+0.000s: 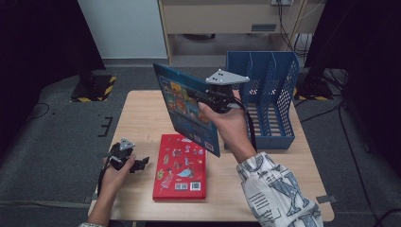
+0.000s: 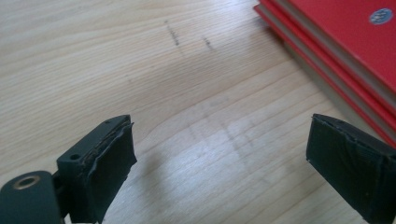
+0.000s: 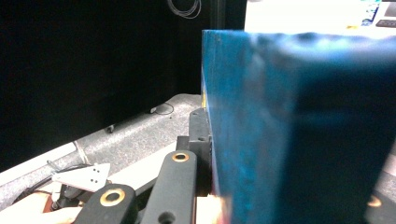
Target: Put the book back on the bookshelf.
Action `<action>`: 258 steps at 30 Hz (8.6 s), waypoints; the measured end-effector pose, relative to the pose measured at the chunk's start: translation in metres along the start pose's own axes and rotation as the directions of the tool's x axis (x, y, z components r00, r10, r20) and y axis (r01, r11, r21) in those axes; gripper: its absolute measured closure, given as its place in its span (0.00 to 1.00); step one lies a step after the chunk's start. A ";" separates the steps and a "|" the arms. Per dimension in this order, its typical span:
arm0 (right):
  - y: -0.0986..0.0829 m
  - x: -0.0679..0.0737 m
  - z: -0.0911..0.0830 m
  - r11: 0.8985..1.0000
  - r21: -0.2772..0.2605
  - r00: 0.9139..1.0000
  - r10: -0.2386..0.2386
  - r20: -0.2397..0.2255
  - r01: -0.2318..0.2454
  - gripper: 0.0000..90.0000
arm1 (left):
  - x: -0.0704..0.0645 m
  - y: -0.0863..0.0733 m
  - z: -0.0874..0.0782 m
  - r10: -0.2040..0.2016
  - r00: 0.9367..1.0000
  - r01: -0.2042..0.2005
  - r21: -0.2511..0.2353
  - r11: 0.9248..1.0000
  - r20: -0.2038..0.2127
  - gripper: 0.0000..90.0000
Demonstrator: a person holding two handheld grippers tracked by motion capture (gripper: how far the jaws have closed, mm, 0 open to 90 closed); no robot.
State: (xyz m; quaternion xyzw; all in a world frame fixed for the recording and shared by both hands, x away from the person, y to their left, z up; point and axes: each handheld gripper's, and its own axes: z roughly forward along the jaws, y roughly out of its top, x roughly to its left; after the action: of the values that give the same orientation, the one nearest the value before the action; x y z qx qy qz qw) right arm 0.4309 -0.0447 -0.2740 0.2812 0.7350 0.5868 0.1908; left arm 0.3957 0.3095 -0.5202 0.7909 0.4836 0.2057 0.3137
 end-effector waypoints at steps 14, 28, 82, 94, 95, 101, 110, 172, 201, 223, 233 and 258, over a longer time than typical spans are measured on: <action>0.014 -0.017 -0.021 0.999 -0.029 0.998 0.022 0.066 -0.021 0.91 | 0.008 -0.006 0.002 -0.039 0.999 0.039 0.003 0.999 -0.012 0.06; 0.019 -0.035 -0.034 0.997 -0.049 0.991 0.067 0.118 -0.062 0.91 | 0.008 -0.008 0.003 -0.042 0.999 0.042 0.026 0.999 0.005 0.06; 0.028 -0.076 -0.108 0.993 -0.098 0.947 0.088 0.308 -0.061 0.91 | 0.009 -0.018 0.006 -0.063 0.997 0.063 -0.002 0.998 -0.036 0.00; 0.019 -0.087 -0.119 0.993 -0.096 0.933 0.101 0.345 -0.072 0.91 | 0.009 -0.018 0.006 -0.063 0.997 0.063 -0.002 0.998 -0.036 0.00; 0.018 -0.088 -0.120 0.993 -0.096 0.931 0.103 0.350 -0.074 0.91 | 0.009 -0.018 0.006 -0.063 0.997 0.063 -0.002 0.998 -0.036 0.00; 0.016 -0.094 -0.121 0.992 -0.098 0.922 0.116 0.369 -0.085 0.91 | 0.009 -0.018 0.006 -0.062 0.997 0.062 -0.002 0.998 -0.036 0.00; 0.012 -0.105 -0.109 0.989 -0.101 0.906 0.138 0.400 -0.106 0.91 | 0.009 -0.018 0.006 -0.062 0.997 0.062 -0.003 0.998 -0.036 0.00; -0.022 -0.125 -0.036 0.980 -0.185 0.841 0.165 0.516 -0.079 0.91 | 0.007 -0.016 0.007 -0.042 0.999 0.043 0.001 0.999 -0.018 0.00; -0.064 -0.126 -0.027 0.981 -0.164 0.839 0.175 0.515 -0.105 0.91 | 0.006 -0.016 0.008 -0.036 0.999 0.036 0.001 0.999 -0.012 0.00; -0.076 -0.122 -0.025 0.986 -0.121 0.847 0.164 0.505 -0.118 0.89 | 0.006 -0.016 0.008 -0.035 0.999 0.035 0.002 0.999 -0.010 0.00; -0.075 -0.113 -0.033 0.990 -0.052 0.850 0.137 0.509 -0.129 0.89 | 0.006 -0.015 0.008 -0.035 0.999 0.035 0.001 0.999 -0.010 0.00; -0.046 -0.110 -0.043 0.992 0.039 0.871 0.089 0.484 -0.123 0.78 | 0.005 -0.015 0.008 -0.034 0.999 0.034 0.001 0.999 -0.010 0.00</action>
State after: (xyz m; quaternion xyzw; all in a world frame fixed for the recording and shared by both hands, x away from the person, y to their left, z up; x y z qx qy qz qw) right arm 0.4799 -0.1542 -0.3135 0.4643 0.6675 0.4827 0.3253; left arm 0.3935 0.3168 -0.5365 0.7817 0.4987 0.2038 0.3143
